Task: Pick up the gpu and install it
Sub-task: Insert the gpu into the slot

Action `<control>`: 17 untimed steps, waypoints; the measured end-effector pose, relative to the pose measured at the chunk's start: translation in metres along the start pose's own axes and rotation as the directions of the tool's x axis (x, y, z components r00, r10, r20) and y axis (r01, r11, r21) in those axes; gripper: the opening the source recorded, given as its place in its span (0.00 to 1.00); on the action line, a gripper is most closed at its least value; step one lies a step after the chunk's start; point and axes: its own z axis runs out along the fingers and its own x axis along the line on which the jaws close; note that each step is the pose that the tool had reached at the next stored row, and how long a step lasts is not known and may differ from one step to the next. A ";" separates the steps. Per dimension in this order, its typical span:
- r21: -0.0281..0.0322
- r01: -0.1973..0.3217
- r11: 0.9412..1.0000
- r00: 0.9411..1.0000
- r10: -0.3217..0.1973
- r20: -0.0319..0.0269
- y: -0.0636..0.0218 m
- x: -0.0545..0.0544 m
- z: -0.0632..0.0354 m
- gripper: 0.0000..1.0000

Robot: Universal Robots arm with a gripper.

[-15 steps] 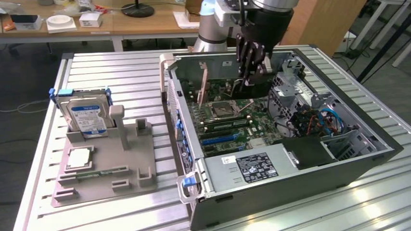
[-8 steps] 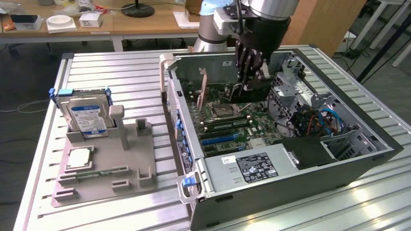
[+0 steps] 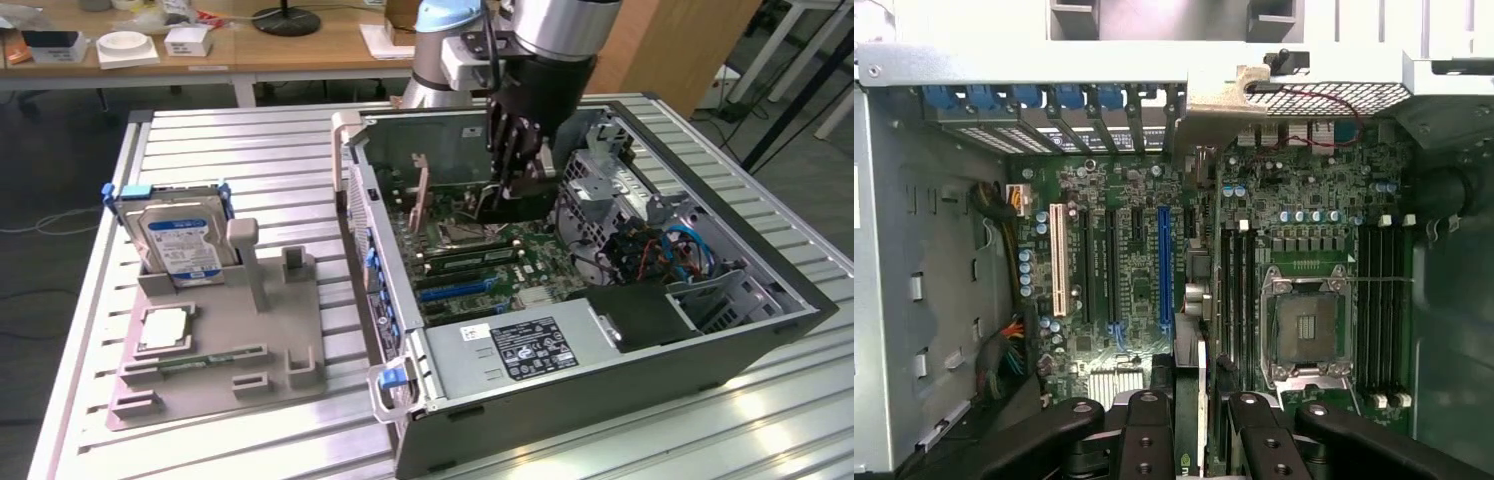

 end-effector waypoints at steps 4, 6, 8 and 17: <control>0.000 0.000 1.000 1.000 0.000 0.000 0.0000 0.000 0.0073 0.26; 0.000 0.000 1.000 1.000 0.000 0.000 -0.0001 0.000 0.0109 0.26; 0.001 0.000 1.000 1.000 0.000 0.000 -0.0001 0.001 0.0145 0.26; 0.001 0.003 1.000 1.000 -0.003 0.000 -0.0001 0.004 0.0299 0.26</control>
